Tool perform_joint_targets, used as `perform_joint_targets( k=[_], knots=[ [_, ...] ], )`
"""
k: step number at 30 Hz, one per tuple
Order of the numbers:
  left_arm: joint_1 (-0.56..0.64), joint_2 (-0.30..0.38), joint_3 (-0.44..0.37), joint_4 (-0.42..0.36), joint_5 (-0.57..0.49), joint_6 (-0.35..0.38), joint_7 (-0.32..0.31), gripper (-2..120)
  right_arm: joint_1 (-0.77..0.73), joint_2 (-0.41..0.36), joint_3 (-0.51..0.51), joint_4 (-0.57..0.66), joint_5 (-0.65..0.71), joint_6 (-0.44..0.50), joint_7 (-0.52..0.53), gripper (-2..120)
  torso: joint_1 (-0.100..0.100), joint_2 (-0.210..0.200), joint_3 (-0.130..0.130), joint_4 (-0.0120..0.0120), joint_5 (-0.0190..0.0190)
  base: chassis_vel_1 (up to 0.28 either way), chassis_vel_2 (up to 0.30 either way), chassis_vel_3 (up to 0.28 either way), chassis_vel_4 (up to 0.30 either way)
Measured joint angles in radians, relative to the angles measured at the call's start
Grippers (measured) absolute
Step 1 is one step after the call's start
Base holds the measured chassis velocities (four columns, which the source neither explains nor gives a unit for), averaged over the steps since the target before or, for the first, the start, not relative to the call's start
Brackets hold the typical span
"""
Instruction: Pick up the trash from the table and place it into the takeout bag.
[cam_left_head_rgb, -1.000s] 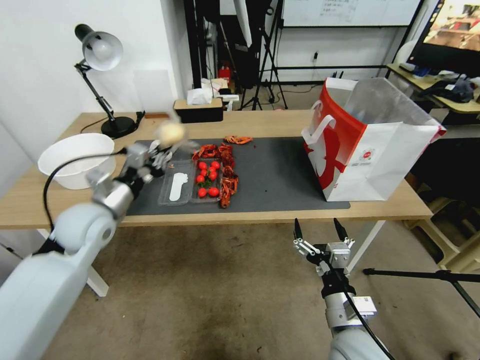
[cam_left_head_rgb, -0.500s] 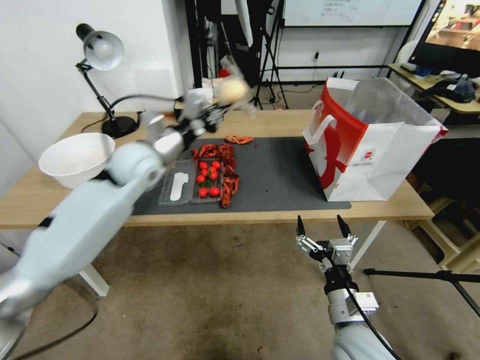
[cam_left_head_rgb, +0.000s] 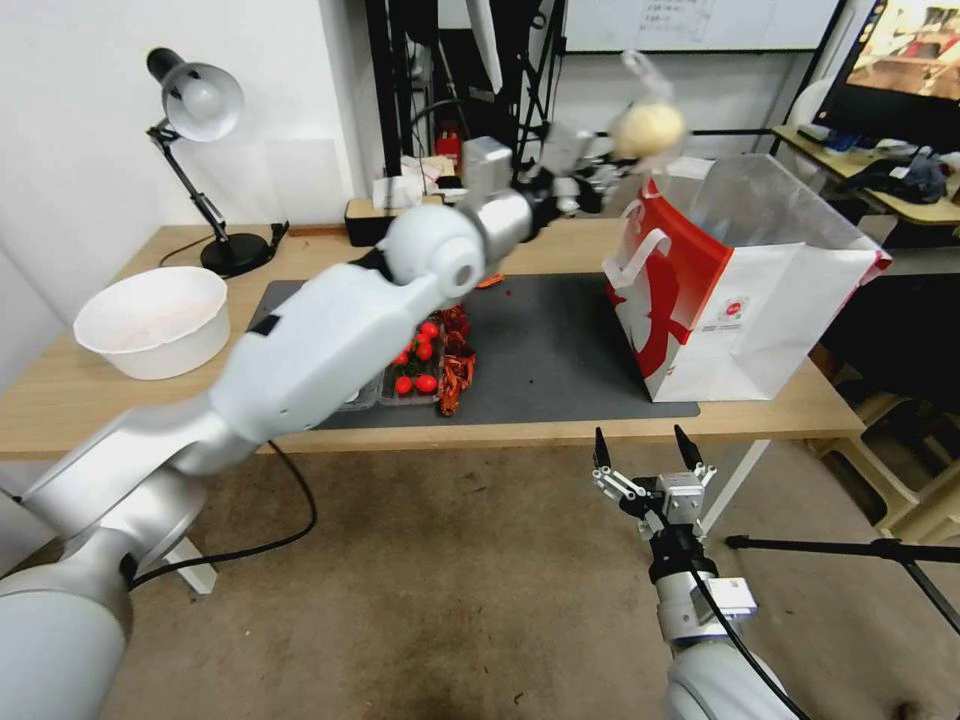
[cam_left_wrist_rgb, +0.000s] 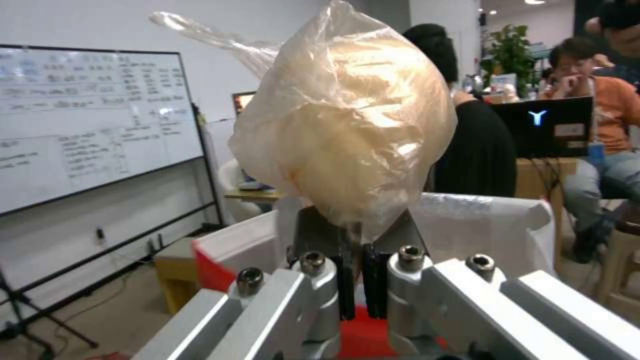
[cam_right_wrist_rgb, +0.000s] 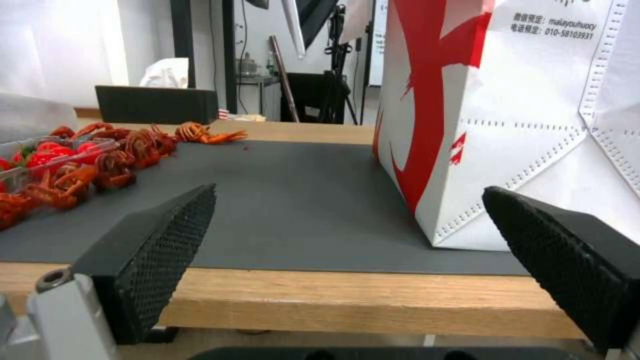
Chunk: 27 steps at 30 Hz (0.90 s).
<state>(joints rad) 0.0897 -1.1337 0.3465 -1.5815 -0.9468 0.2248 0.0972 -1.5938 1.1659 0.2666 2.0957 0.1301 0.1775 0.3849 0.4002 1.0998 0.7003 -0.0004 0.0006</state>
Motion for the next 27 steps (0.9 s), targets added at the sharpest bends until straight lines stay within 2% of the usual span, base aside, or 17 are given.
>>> perform_joint_targets(
  k=[1,4,5,8,9,14,16,17,23,27],
  knots=[
    [0.0,0.0,0.0,0.0,0.0,0.0,0.0,1,0.0,0.0,0.0,0.0,0.0,0.0,0.0,100,0.0,0.0,0.0,0.0,0.0,0.0,0.0,0.0,0.0],
    [-0.066,-0.07,0.058,0.044,-0.011,0.001,-0.001,1,0.0,-0.002,0.002,0.0,-0.001,-0.001,0.001,100,0.0,0.0,0.0,0.0003,-0.0003,0.0,0.0,0.0,0.0],
    [-0.066,-0.07,0.058,0.044,-0.011,0.001,-0.001,1,0.0,-0.002,0.002,0.0,-0.001,-0.001,0.001,100,0.0,0.0,0.0,0.0003,-0.0003,0.0,0.0,0.0,0.0],
    [-0.111,-0.149,0.11,0.095,-0.016,-0.002,0.0,1,0.001,-0.007,0.006,0.002,-0.001,-0.001,0.001,100,0.0,0.0,0.0,0.0004,-0.0002,0.0,0.0,0.0,0.0],
    [-0.111,-0.149,0.11,0.095,-0.016,-0.002,0.0,1,0.001,-0.007,0.006,0.002,-0.001,-0.001,0.001,100,0.0,0.0,0.0,0.0004,-0.0002,0.0,0.0,0.0,0.0],
    [-0.15,-0.249,0.145,0.173,-0.016,-0.008,0.004,1,0.009,-0.007,0.006,0.003,-0.001,-0.001,0.002,100,0.0,0.0,0.0,0.0004,-0.0003,0.0,0.0,0.0,0.0],
    [-0.155,-0.26,0.151,0.186,-0.016,-0.009,0.004,1,0.009,-0.006,0.005,0.002,-0.001,-0.001,0.002,100,0.0,0.0,0.0,0.0004,-0.0003,0.0,0.0,0.0,0.0],
    [-0.167,-0.288,0.171,0.219,-0.015,-0.012,0.005,1,0.009,-0.003,0.004,0.002,-0.001,-0.001,0.002,100,0.0,0.0,0.0,0.0004,-0.0004,0.0,0.0,0.0,0.0],
    [-0.186,-0.331,0.235,0.292,-0.012,-0.009,0.003,1,0.01,0.002,0.0,0.002,-0.002,0.0,0.002,100,0.0,0.0,0.0,0.0004,-0.0005,0.0,0.0,0.0,0.0],
    [-0.186,-0.339,0.242,0.307,-0.011,-0.009,0.002,1,0.008,0.005,-0.002,0.002,-0.004,0.002,0.001,100,0.0,0.0,0.0,0.0005,-0.0005,0.0,0.0,0.0,0.0]
  ],
)
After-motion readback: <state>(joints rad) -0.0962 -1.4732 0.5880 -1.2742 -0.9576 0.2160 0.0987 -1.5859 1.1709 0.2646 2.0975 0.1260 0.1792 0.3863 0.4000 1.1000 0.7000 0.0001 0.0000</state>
